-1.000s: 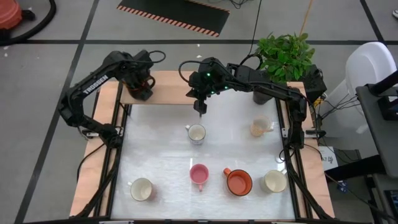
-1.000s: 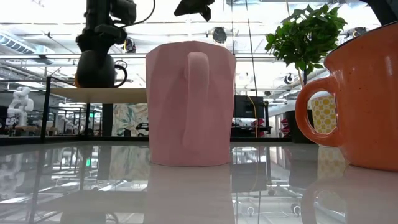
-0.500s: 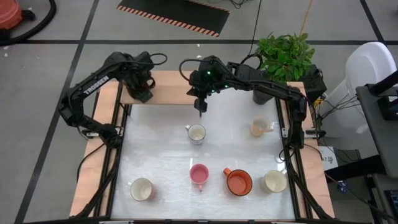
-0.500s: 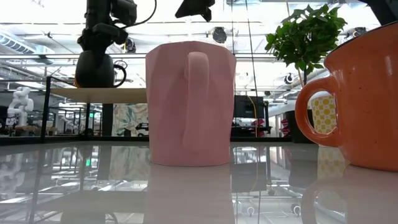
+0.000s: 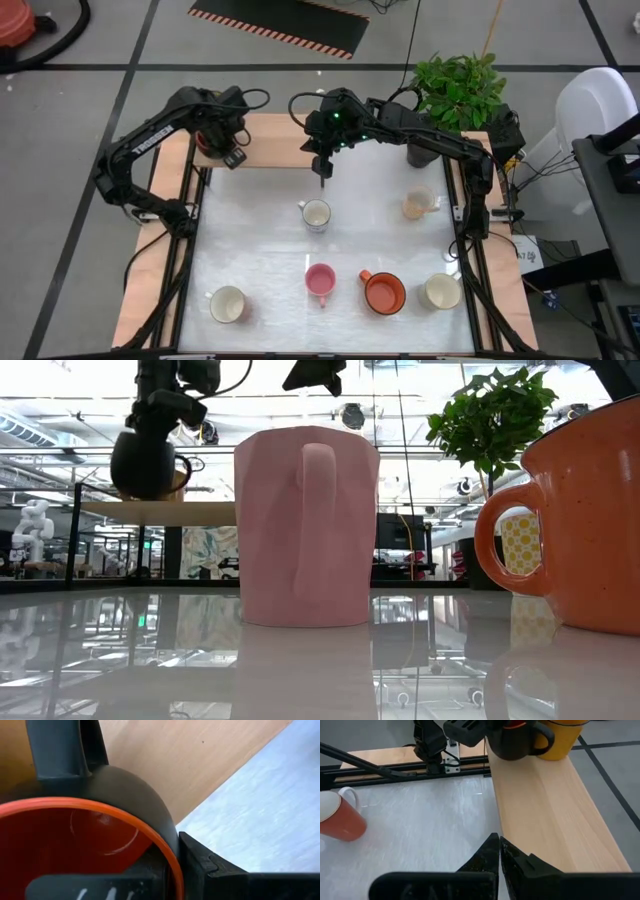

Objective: Place coffee mugs
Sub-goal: Put the black mug on the shelf

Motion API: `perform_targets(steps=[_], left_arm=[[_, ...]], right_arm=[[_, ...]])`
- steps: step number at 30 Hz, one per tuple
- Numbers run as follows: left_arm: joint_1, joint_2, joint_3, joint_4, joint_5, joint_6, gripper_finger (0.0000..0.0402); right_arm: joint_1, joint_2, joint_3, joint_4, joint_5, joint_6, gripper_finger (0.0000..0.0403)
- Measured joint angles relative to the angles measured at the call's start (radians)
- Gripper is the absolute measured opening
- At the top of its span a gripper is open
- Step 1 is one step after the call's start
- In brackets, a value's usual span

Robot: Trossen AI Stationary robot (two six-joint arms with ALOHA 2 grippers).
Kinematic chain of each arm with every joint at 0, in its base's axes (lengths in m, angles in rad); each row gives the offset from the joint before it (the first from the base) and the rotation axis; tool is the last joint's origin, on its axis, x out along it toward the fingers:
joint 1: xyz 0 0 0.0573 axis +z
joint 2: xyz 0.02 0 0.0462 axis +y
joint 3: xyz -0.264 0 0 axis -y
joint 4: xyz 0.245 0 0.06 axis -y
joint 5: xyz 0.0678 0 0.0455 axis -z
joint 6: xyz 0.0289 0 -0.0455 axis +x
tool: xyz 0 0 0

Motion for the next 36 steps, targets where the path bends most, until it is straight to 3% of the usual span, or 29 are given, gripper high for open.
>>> perform_targets(steps=[8,24,36], left_arm=[[0.0,-0.005,0.0,0.0,0.077,-0.075,0.0036],[0.012,-0.005,0.001,0.001,0.062,-0.151,0.0037],[0.047,-0.007,0.003,0.002,0.044,-0.142,0.0115]], right_arm=[[0.0,0.0,0.0,0.0,0.0,0.006,0.0],[0.0,0.0,0.0,0.0,0.0,0.008,0.0],[0.0,0.0,0.0,-0.005,-0.002,0.008,0.0]])
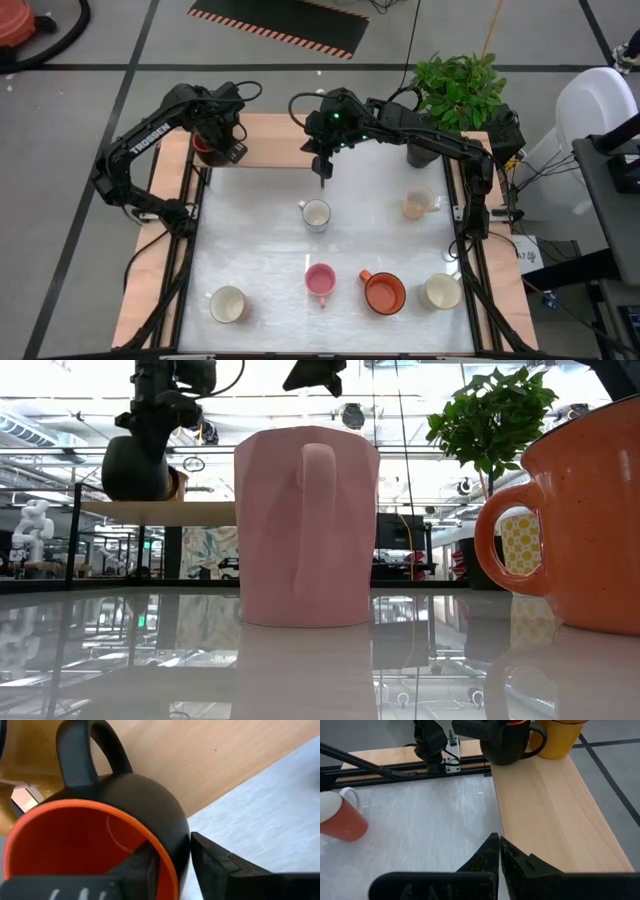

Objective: Place coffee mugs
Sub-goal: Put the black mug on the shelf

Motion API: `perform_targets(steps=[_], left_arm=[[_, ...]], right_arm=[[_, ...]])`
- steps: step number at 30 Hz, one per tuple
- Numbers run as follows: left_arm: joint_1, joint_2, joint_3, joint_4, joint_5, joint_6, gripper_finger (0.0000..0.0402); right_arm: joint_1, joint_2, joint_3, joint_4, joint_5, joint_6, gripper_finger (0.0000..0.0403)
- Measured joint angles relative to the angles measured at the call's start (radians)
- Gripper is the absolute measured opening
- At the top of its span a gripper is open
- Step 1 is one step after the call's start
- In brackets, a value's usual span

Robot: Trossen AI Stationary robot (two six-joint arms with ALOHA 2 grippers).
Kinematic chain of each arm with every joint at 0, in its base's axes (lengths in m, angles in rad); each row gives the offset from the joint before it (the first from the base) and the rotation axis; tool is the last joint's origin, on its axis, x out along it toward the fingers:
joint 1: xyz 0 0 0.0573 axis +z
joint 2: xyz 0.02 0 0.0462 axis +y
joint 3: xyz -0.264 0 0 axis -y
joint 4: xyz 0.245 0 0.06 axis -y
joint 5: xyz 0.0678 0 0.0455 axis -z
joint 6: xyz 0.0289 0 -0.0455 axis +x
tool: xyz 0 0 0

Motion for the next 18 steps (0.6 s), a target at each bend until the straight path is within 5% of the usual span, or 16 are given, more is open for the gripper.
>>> perform_targets(steps=[18], left_arm=[[-0.047,-0.069,0.0,-0.001,-0.048,-0.109,0.0279]], right_arm=[[0.0,0.0,0.0,-0.03,-0.001,-0.011,0.0]])
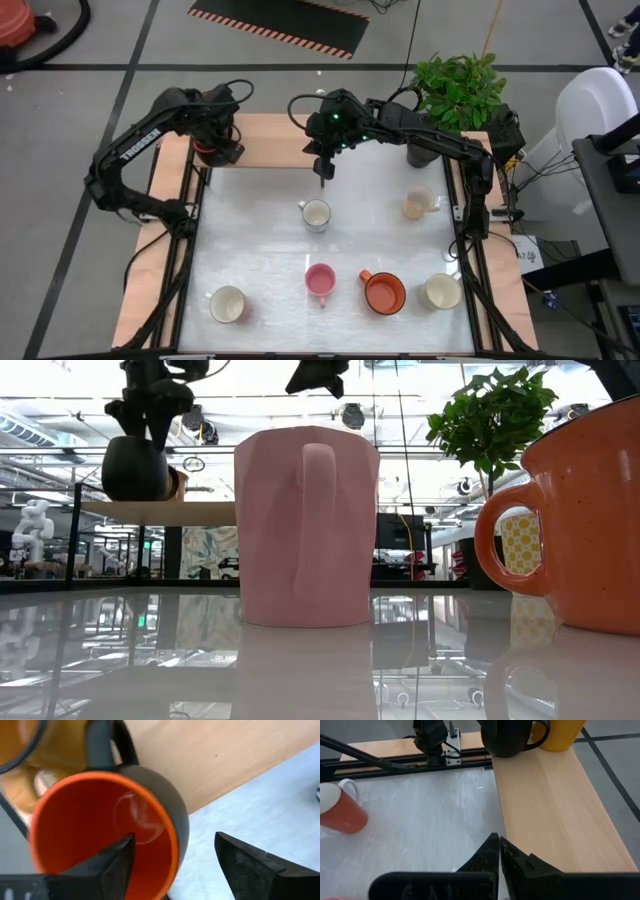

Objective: Place coffee mugs
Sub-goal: Put the black mug on the shelf

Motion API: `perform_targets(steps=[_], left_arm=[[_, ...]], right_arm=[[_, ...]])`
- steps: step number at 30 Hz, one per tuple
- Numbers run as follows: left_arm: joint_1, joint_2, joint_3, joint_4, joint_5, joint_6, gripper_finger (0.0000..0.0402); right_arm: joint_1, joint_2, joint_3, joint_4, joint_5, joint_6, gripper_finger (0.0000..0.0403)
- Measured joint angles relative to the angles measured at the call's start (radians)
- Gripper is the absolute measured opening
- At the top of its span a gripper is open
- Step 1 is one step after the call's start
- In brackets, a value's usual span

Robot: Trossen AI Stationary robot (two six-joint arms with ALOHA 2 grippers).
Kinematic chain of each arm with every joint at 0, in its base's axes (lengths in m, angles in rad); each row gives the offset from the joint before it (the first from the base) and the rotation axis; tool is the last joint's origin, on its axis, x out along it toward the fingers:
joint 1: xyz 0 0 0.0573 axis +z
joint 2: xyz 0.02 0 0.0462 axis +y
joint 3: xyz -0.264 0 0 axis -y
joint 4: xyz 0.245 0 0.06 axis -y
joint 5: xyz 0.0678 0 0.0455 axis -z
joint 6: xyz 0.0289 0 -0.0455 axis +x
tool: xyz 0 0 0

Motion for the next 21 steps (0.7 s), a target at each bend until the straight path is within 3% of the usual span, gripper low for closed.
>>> perform_targets(steps=[9,15,21], left_arm=[[-0.162,-0.066,0.0,0.026,-0.14,-0.033,0.0282],[-0.285,-0.087,0.0,0.192,-0.129,-0.075,0.0252],[-0.32,-0.029,0.0,0.254,-0.078,-0.143,0.0199]], right_arm=[[0.0,0.0,0.0,0.017,0.0,-0.022,0.0],[0.0,0.0,0.0,0.017,0.0,-0.012,0.0],[0.0,0.0,0.0,0.017,0.0,-0.005,0.0]])
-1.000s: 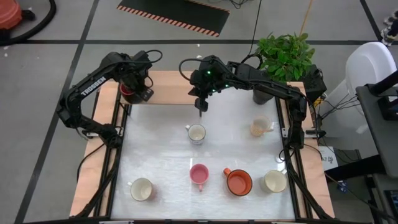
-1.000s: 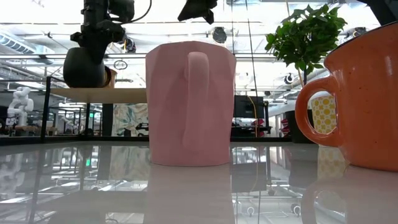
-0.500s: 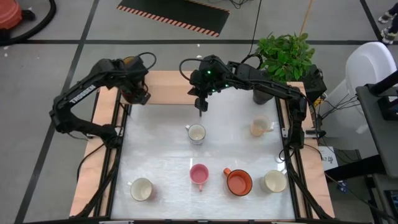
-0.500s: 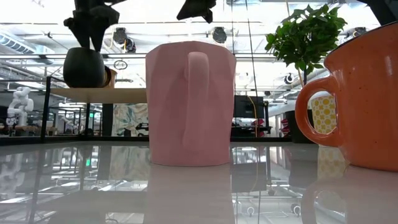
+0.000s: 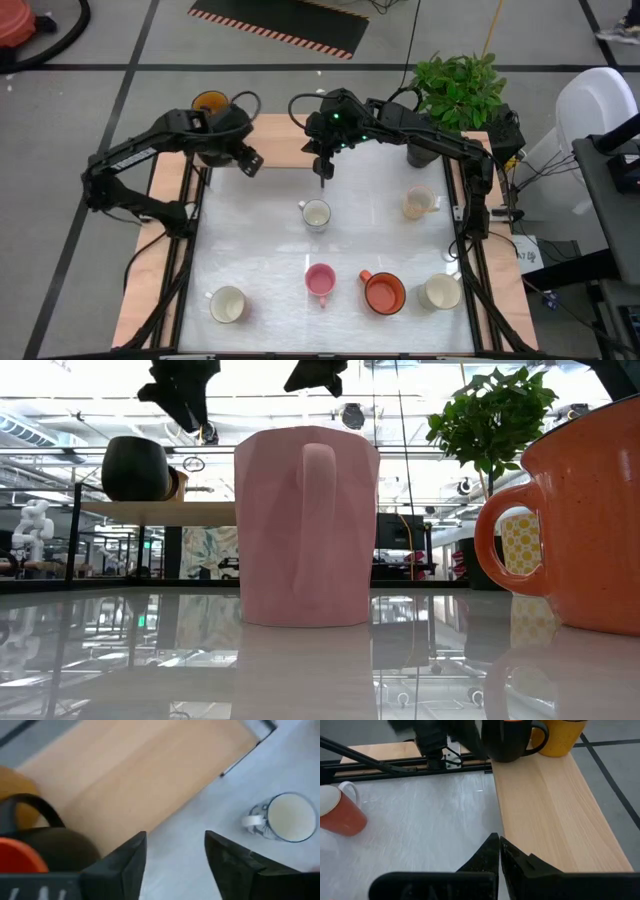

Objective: Place coffee mugs
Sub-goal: Put the black mug on the shelf

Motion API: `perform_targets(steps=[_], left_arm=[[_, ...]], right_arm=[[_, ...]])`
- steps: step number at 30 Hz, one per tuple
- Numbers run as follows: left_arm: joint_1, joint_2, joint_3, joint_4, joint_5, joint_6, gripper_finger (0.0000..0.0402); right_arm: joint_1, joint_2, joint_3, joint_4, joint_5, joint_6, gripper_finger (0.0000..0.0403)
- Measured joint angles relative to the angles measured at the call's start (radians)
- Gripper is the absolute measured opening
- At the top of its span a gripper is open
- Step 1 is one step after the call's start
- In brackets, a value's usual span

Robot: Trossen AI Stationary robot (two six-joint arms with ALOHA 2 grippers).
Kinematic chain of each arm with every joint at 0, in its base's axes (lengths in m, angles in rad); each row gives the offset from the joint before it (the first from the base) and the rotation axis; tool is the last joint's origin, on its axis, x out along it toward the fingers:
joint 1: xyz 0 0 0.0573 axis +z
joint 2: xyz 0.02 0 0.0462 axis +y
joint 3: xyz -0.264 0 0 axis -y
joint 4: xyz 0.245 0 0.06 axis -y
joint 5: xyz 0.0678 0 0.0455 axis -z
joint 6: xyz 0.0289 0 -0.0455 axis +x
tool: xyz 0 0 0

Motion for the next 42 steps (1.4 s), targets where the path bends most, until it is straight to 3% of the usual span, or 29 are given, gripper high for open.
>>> perform_targets(steps=[8,12,34,42], left_arm=[[0.021,0.133,0.0,-0.155,-0.011,-0.002,0.014],[0.021,0.155,0.0,-0.211,-0.075,-0.008,0.0125],[0.089,0.137,-0.001,-0.252,-0.143,-0.011,0.0118],[0.132,0.118,-0.001,-0.252,-0.142,0.005,0.0085]], right_arm=[[0.001,0.0,0.0,0.012,0.0,0.026,0.0],[0.003,-0.005,0.0,0.009,0.0,0.042,0.0],[0.036,-0.011,0.0,-0.039,0.0,0.034,0.0],[0.039,-0.026,0.0,-0.042,0.0,0.027,0.0]])
